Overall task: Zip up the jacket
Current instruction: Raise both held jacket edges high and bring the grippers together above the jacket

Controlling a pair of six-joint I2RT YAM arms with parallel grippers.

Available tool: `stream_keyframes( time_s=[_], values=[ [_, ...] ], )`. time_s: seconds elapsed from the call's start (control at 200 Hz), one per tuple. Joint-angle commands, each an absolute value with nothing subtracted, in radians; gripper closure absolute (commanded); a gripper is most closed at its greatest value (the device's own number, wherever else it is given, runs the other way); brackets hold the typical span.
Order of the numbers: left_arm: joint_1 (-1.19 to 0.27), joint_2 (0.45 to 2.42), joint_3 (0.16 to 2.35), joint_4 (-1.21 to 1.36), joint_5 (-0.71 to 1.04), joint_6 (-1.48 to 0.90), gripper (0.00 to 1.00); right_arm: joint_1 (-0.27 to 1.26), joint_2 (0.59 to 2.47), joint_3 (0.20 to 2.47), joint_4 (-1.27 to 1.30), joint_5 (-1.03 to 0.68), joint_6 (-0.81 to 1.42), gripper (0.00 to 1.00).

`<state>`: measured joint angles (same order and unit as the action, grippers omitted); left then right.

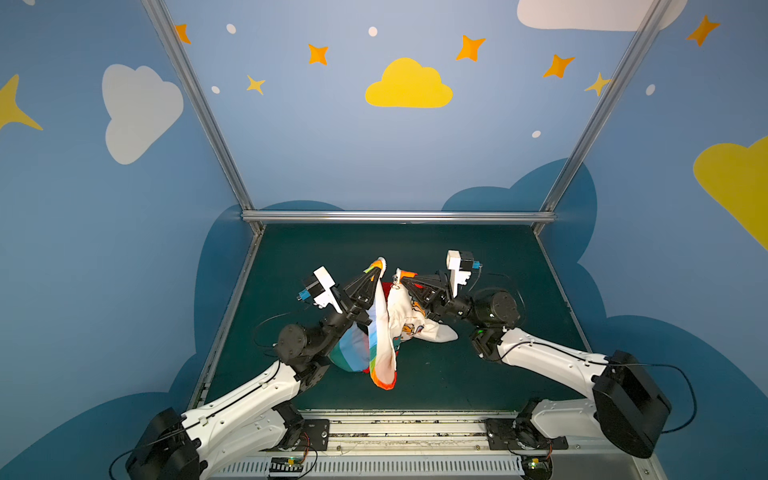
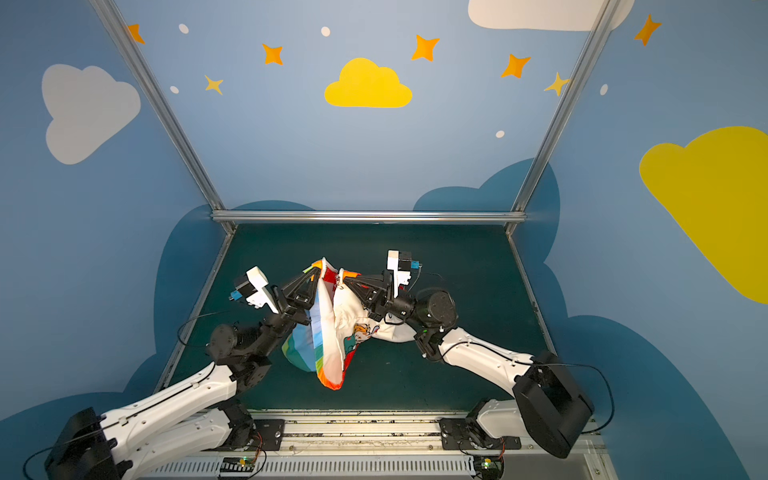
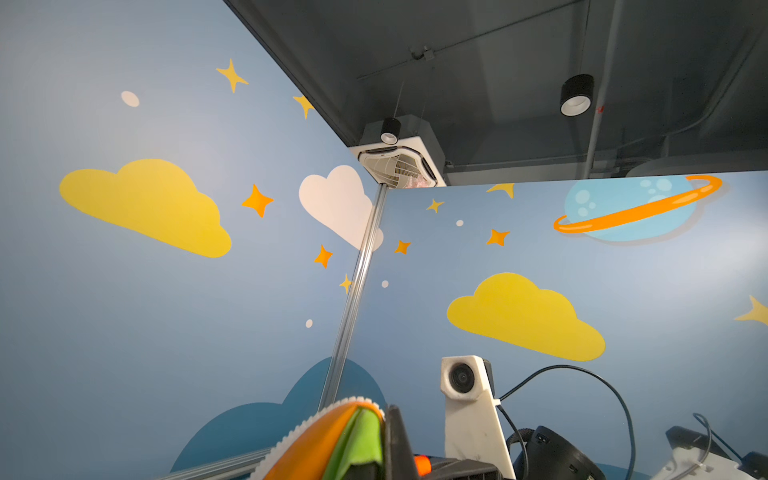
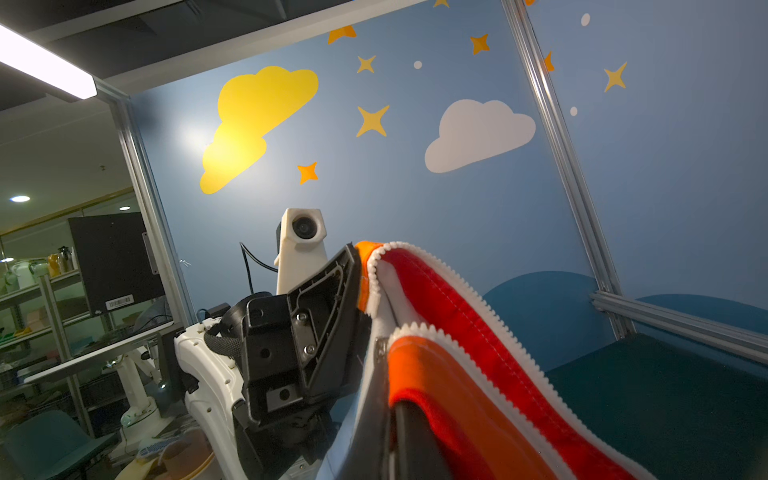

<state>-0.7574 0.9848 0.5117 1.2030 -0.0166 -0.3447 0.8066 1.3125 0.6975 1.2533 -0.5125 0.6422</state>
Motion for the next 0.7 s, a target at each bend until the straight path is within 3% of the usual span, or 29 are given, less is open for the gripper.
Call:
stream_keyframes(
  time_s=[0.0,0.205,0.696],
  values=[
    [-0.770,1.041,0.547,1.347,0.007,-0.274,0.97,0.813,1.282,0.738,1.235,-0.510,0.620,1.00],
    [-0.779,1.125,0.590,1.394,0.020,-0.288,0.97,0.814,1.278,0.751,1.229,-0.515,0.612,1.00],
    [-0.784,1.095,0.597,1.395,0.005,-0.298,0.97,0.816,1.283,0.771,1.273,-0.488,0.606,1.00]
  ],
)
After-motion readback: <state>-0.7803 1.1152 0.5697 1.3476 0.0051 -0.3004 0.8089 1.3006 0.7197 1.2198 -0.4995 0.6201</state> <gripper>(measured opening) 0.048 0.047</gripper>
